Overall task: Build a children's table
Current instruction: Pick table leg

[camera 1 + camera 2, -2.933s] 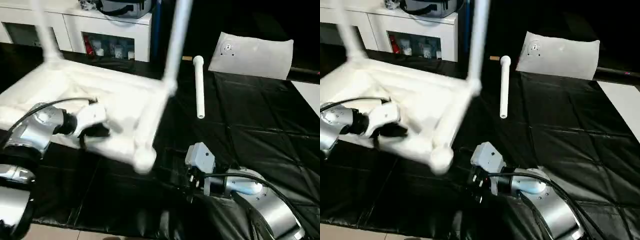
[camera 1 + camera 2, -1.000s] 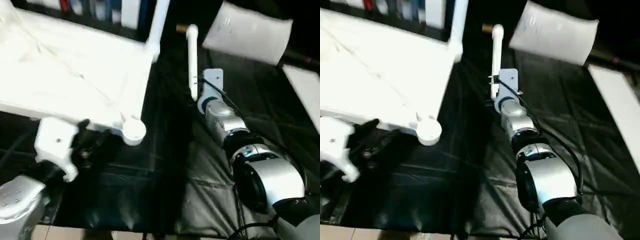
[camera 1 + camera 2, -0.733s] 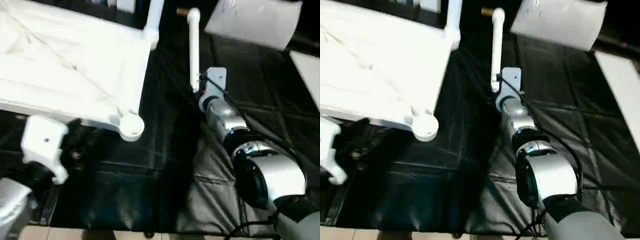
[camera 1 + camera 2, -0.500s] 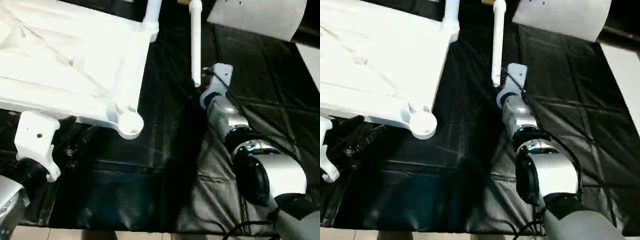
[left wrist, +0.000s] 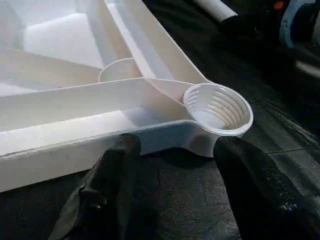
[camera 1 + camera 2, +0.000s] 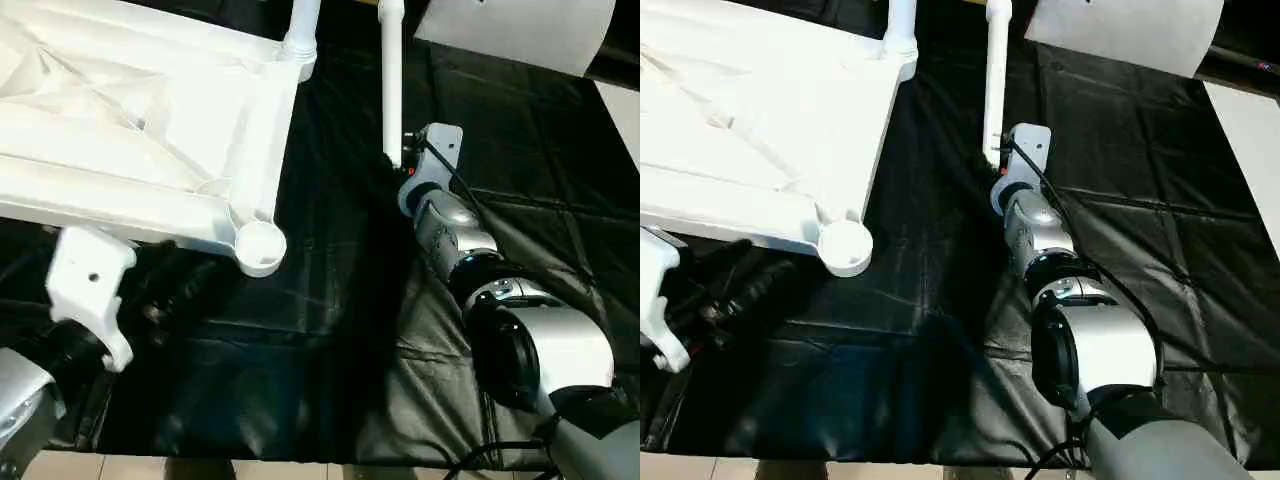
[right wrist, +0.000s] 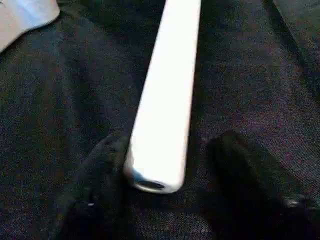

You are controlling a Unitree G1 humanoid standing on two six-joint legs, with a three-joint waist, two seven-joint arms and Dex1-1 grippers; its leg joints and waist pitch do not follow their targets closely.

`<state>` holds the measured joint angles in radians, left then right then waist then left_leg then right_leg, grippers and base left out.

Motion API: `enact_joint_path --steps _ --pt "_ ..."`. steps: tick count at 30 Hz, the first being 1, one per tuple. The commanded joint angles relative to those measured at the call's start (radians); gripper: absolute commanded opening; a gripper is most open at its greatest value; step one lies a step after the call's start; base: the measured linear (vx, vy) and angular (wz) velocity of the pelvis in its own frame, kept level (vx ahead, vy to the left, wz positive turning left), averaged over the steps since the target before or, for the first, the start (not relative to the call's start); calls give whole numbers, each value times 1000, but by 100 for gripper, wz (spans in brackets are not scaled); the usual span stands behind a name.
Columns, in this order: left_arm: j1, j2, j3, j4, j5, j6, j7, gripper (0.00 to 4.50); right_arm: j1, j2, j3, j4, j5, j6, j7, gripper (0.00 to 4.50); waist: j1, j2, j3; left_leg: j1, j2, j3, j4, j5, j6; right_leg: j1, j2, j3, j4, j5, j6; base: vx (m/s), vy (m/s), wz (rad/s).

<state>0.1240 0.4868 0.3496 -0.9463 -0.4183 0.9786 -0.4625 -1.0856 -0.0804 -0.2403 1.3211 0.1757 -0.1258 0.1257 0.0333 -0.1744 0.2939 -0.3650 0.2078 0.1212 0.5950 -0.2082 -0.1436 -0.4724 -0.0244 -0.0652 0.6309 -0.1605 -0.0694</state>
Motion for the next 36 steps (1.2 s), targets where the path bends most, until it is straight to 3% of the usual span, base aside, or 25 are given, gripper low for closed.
enact_joint_path --steps 1,17,23,27,28,30,31,32,33,34,35,36 --pt "16 6 -12 -101 -14 -5 2 276 -1 -10 -17 28 -9 -3 -2 268 1 30 -68 6 3 23 -64 62 83 87 -94 64 -51 -41 -197 0 0 0" --pt "-4 0 -40 -101 -132 -21 19 276 4 -21 -48 29 -13 0 -10 141 2 34 -79 4 0 25 -61 71 74 92 -92 65 -45 -6 -207 0 0 0" --pt "-15 -3 -59 -100 -132 -17 32 276 9 -23 -59 27 -16 -4 -10 125 3 37 -86 5 1 25 -59 83 74 93 -91 64 -42 12 -213 0 0 0" --pt "-27 -3 -80 -83 -131 -33 42 276 11 -26 -66 25 -14 -8 -14 122 3 41 -96 5 0 25 -55 100 76 97 -90 63 -37 43 -224 0 0 0" --pt "-37 -5 -112 -60 -119 -55 48 276 12 -27 -73 21 -9 -17 -12 122 3 55 -110 8 1 25 -51 115 75 99 -89 63 -30 67 -235 0 0 0" --pt "-41 -6 -127 -48 -112 -66 51 276 13 -27 -76 18 -6 -21 -11 122 3 48 -111 5 0 27 -50 122 82 101 -87 63 -29 88 -242 0 0 0" --pt "-55 -11 -162 -15 -93 -89 54 276 15 -28 -82 8 3 -35 0 122 3 57 -120 6 0 26 -48 126 81 104 -87 63 -25 95 -248 0 0 0" --pt "-58 -12 -168 -9 -89 -93 54 276 15 -28 -83 6 5 -38 2 122 0 55 -124 6 3 28 -46 125 87 102 -88 62 -26 100 -254 0 0 0" --pt "-80 -23 -202 38 -61 -122 59 276 20 -30 -86 -11 14 -55 24 122 3 68 -135 5 1 27 -43 117 89 107 -88 62 -22 92 -258 0 0 0" --pt "-90 -28 -217 59 -48 -137 60 276 26 -30 -83 -23 15 -65 38 122 1 61 -136 2 1 29 -42 104 95 107 -87 62 -24 76 -257 0 0 0" --pt "-95 -31 -225 71 -42 -145 62 276 29 -31 -81 -30 14 -71 46 122 3 60 -135 1 0 28 -42 92 95 108 -88 62 -28 56 -252 0 0 0" --pt "-101 -34 -237 89 -30 -163 61 276 36 -31 -80 -42 15 -77 56 122 3 64 -143 1 0 29 -40 74 88 110 -91 63 -28 27 -247 0 0 0"
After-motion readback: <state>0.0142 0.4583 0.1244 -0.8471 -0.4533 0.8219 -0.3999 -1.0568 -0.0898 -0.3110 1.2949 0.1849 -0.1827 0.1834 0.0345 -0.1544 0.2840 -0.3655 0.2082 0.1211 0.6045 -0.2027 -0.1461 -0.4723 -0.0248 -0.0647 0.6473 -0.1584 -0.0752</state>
